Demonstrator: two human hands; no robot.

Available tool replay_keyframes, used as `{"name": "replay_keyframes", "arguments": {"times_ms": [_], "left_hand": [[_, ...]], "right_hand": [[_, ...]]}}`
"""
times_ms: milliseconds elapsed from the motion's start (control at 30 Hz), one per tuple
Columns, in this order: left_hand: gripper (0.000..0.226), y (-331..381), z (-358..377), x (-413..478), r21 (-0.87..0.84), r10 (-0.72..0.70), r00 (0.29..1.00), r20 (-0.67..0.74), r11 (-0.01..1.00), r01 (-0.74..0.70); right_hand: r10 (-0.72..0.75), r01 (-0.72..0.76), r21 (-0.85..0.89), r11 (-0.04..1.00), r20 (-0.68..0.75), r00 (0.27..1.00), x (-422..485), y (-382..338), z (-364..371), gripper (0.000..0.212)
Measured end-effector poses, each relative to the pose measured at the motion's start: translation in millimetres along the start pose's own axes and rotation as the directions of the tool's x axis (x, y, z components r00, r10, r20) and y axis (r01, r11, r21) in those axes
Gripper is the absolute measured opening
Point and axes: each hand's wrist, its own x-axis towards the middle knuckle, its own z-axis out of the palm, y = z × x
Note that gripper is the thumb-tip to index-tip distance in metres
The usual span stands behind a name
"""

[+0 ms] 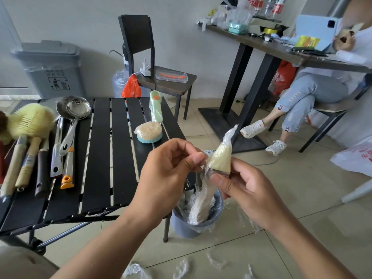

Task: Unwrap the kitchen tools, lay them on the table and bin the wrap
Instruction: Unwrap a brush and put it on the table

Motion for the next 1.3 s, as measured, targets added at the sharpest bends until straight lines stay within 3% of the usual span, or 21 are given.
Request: {"name": "replay_keyframes", "arguments": {"times_ms": [133,333,400,500,633,800,967,1167,1300], "left_hand": [[0.018,-3.5,-1.6,1.0,-0.175,-0.120,0.993,0.008,0.977,0.119],[0.021,-2.7,1.2,4.9,-0.480,-0.253,0.965,0.061,0.841,0.251],[0.026,-1.3,-2.2,6.8,-0.453,-0.280,0.951,0.129,0.837,0.308],[0.037,1.9,-12.4,9.2,-0.263,-0.335,0.905,0.261,0.878,0.401],[0.037,3.2,-19.8,9.0,-0.111,-0.369,0.886,0.281,0.904,0.412],[0.023,4.8,-19.5,6.7,-0.112,-0.267,0.927,0.265,0.946,0.304],[0.012,6.0,-11.8,2.0,-0.228,-0.161,0.931,0.327,0.943,0.243],[0.008,3.7,-8.9,3.8,-0.305,-0.166,0.950,0.265,0.920,0.246],[0.005,1.6,-7.9,4.8,-0.334,-0.241,0.937,0.253,0.887,0.318]], "right_hand": [[0.012,-0.012,0.014,1.000,0.030,0.999,-0.6,-1.8,1.0,0.032],[0.027,-0.028,0.071,0.997,0.009,1.000,0.4,-3.8,-1.1,0.030],[0.022,-0.023,0.077,0.997,0.012,1.000,0.9,-3.8,-0.7,0.031],[-0.005,0.005,-0.008,1.000,0.016,1.000,0.0,-2.5,-0.4,0.030],[-0.085,0.086,-0.104,0.991,0.013,0.996,-0.6,1.3,1.5,0.034],[-0.187,0.175,-0.162,0.971,-0.059,0.981,1.6,-0.9,2.5,0.038],[-0.177,0.167,-0.147,0.975,-0.061,0.982,3.4,-0.6,-0.4,0.015],[-0.130,0.129,-0.036,0.991,-0.019,0.991,2.7,-1.3,-1.8,0.027],[-0.117,0.118,-0.088,0.989,0.012,0.993,1.5,-2.4,-1.8,0.015]]}}
